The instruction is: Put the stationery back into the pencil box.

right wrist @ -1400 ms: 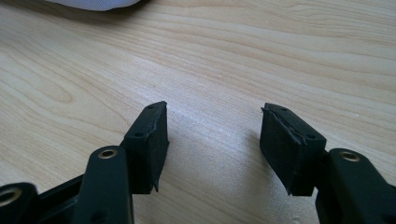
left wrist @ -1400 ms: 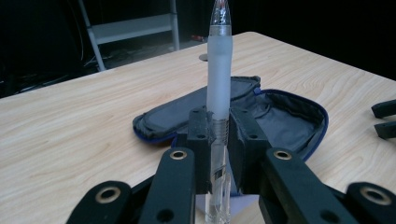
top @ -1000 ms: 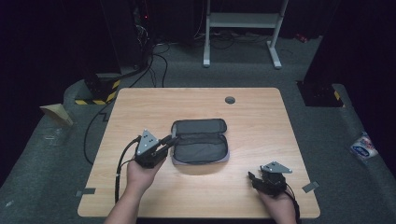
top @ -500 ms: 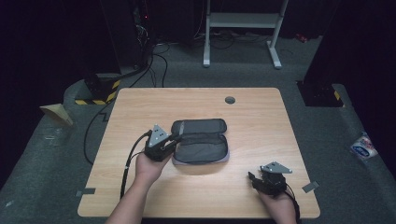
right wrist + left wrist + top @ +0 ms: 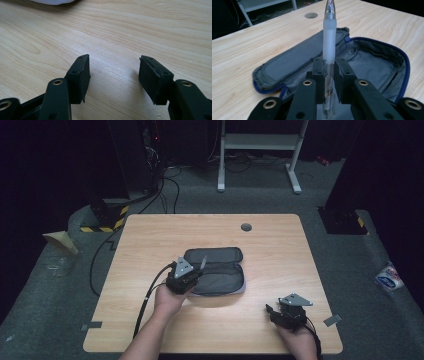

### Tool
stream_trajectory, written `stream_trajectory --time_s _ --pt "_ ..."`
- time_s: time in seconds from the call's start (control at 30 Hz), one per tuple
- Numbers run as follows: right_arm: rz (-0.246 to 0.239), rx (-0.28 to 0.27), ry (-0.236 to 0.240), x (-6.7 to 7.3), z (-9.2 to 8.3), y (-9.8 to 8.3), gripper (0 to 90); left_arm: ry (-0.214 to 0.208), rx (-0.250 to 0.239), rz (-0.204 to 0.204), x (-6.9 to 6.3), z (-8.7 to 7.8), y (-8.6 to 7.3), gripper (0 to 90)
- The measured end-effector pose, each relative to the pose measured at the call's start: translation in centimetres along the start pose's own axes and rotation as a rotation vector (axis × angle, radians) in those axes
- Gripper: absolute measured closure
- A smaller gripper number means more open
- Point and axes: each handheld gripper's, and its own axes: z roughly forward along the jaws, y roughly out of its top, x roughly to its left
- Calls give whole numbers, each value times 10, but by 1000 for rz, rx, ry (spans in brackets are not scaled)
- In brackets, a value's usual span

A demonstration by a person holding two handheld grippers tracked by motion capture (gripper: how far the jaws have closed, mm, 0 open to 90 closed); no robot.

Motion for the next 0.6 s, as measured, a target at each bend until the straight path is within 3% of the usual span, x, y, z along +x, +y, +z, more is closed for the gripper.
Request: stream_trajectory --time_s 0.6 --pt "-6 -3 2 0 0 0 420 -72 62 41 -26 27 -5 789"
